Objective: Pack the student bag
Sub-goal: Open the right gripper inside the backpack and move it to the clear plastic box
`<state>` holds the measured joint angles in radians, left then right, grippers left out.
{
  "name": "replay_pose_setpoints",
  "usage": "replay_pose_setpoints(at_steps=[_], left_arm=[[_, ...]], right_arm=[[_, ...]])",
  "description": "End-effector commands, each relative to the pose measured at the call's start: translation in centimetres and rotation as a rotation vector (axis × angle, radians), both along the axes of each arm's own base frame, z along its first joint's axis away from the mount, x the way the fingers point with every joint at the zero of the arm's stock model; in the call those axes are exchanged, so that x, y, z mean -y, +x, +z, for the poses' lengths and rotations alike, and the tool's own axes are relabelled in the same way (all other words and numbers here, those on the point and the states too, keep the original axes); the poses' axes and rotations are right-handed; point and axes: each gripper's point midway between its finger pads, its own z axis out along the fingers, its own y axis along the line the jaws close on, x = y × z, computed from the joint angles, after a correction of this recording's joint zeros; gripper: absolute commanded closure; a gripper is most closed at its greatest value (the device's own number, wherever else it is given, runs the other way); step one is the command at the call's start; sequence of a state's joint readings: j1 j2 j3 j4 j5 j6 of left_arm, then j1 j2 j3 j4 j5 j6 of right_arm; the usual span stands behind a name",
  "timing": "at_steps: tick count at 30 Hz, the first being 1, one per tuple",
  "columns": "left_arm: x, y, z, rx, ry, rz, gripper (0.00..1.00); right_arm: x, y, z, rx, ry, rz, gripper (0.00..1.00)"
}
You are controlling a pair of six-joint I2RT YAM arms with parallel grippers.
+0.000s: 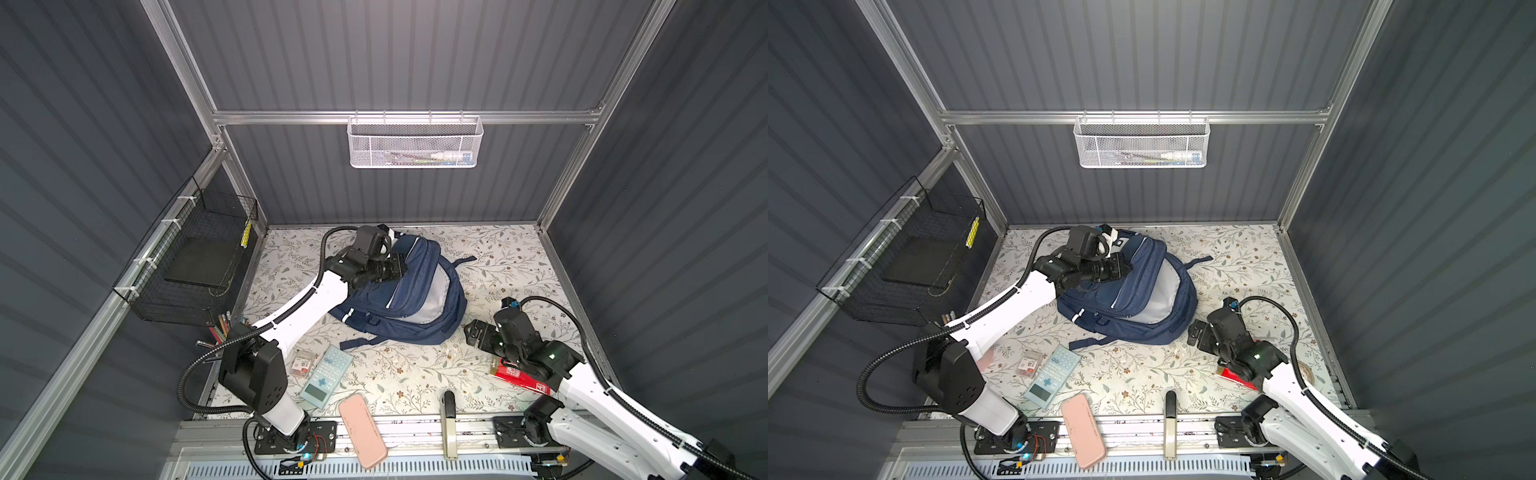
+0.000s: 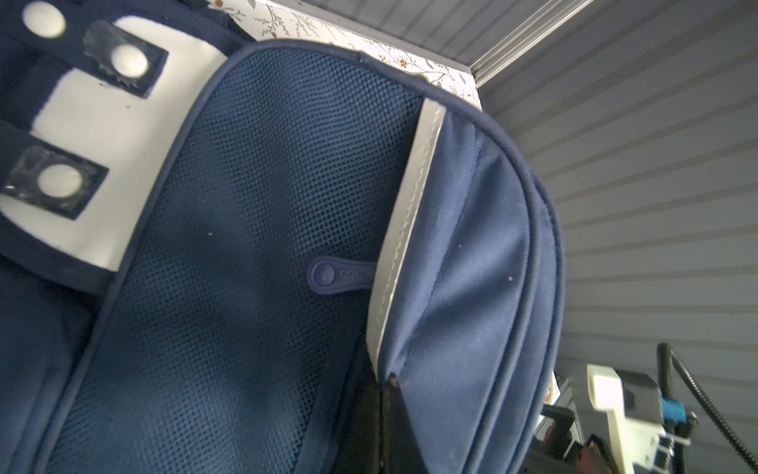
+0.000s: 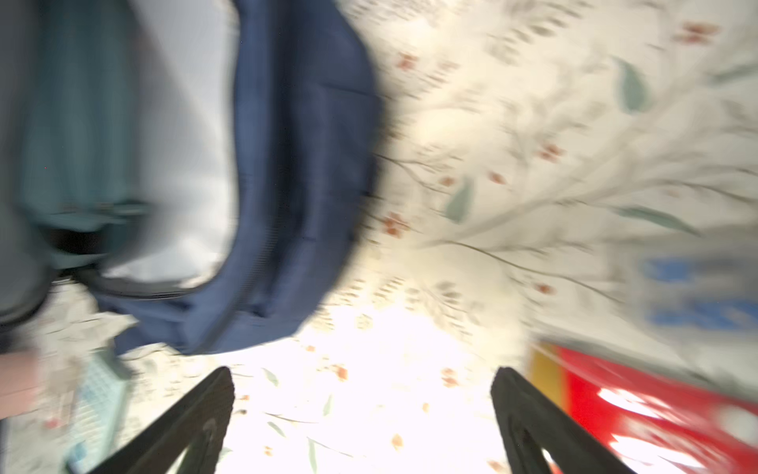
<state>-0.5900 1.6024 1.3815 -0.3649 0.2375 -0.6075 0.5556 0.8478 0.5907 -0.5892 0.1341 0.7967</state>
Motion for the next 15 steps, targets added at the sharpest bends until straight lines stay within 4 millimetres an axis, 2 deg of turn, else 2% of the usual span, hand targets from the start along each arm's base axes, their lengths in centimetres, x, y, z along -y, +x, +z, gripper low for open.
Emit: replay_pose_setpoints(at_steps=[1, 4, 7, 10, 11, 12, 13, 15], left_arm=[[-1.3, -0.3, -0.3, -0.004, 0.019, 0.031, 1.0], [-1.3, -0.5, 0.1, 0.0, 0.044, 0.008, 1.0], [-0.7, -0.7, 0.3, -0.019, 0.06, -0.045, 1.0], [-0.4, -0.9, 0.3, -0.017, 0.035, -0.055, 1.0], [-0.7, -1.3, -1.1, -0.044, 0.053, -0.054, 1.0], [-0.8, -1.4, -1.2, -0.043, 0.051, -0.053, 1.0], [-0.8, -1.5, -1.3, -0.044, 0.053, -0.055, 1.0], [-0.8, -1.4, -1.2, -0.041, 0.053, -0.059, 1.0]], right_arm=[[0.1, -2.1, -1.0, -0.15, -0.076, 0.092, 0.01], [-4.8, -1.3, -0.1, -0.096, -0.005, 0.264, 0.01], [-7.9, -0.9, 0.5, -0.041, -0.083, 0.347, 0.01], [-8.9, -0.9, -0.9, -0.077, -0.106, 0.36, 0.01], [-9.4, -1.0, -1.3, -0.083, -0.103, 0.385, 0.01], [-10.1, -1.4, -1.6, -0.083, -0.106, 0.438, 0.01], [-9.9, -1.5, -1.8, -0.08, -0.146, 0.439, 0.01], [-6.8, -1.1, -2.4, -0.122, -0.23, 0.301, 0.01]])
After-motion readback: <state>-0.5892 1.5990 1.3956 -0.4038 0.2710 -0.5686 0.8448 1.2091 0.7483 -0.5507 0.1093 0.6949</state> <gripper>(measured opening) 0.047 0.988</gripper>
